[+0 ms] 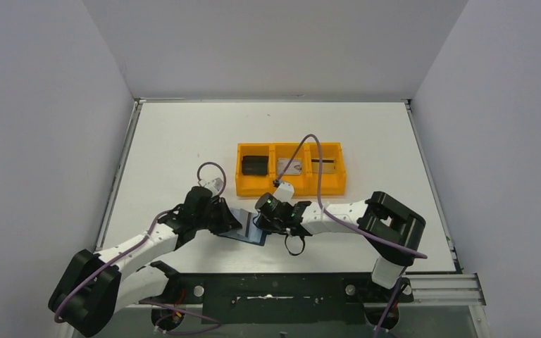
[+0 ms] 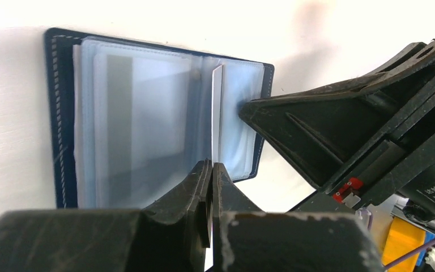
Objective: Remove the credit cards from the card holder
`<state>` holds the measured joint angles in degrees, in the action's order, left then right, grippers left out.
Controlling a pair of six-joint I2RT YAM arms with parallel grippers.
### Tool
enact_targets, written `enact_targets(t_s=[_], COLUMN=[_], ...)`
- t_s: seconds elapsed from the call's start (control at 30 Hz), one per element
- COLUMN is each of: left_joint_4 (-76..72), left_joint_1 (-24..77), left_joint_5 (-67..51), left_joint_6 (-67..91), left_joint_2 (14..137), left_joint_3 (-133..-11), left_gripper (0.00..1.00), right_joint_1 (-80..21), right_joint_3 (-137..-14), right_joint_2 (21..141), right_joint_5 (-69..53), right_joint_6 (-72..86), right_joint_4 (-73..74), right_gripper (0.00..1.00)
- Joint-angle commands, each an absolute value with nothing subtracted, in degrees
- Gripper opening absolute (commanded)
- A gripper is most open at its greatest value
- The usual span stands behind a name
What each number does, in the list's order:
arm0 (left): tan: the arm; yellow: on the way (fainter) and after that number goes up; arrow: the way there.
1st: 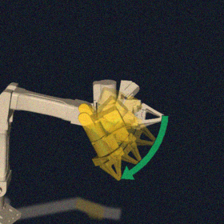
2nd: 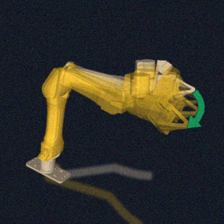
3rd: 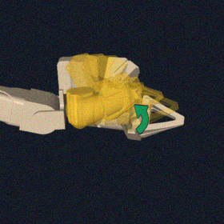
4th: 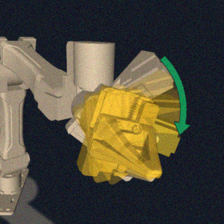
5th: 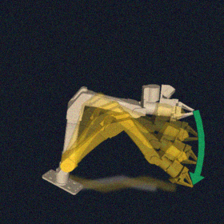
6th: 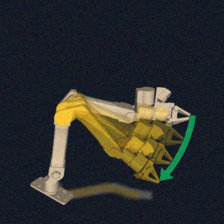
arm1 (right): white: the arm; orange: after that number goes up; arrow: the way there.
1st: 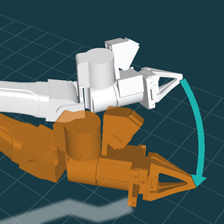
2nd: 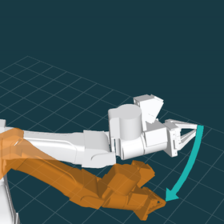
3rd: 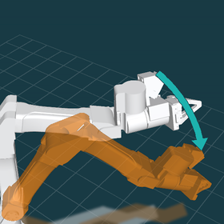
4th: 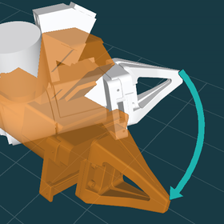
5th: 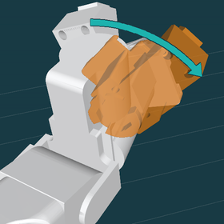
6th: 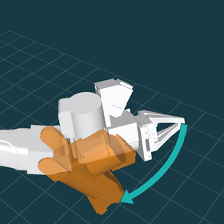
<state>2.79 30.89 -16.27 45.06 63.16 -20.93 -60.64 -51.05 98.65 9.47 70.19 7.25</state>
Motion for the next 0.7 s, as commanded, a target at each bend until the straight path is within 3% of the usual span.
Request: enact_targets(t_s=[0.0, 0.37, 0.67], left_joint_4=[5.53, 9.54, 8.25], left_joint_1=[30.06, 29.83, 29.71], left_joint_5=[-11.96, -12.32, -13.96], left_joint_6=[44.13, 42.88, 42.77], left_joint_2=[60.07, 58.56, 53.86], left_joint_3=[-22.46, -24.23, -24.49], left_gripper=[0.00, 0.00, 0.00], right_joint_1=[-58.78, -58.07, -57.52], right_joint_3=[-47.65, -56.92, -54.92], right_joint_2=[98.78, 99.64, 85.76], right_joint_5=[12.58, 19.49, 12.94], right_joint_6=[68.78, 54.56, 44.51], right_joint_4=[18.62, 29.24, 18.89], right_gripper=[0.12, 0.16, 0.27])
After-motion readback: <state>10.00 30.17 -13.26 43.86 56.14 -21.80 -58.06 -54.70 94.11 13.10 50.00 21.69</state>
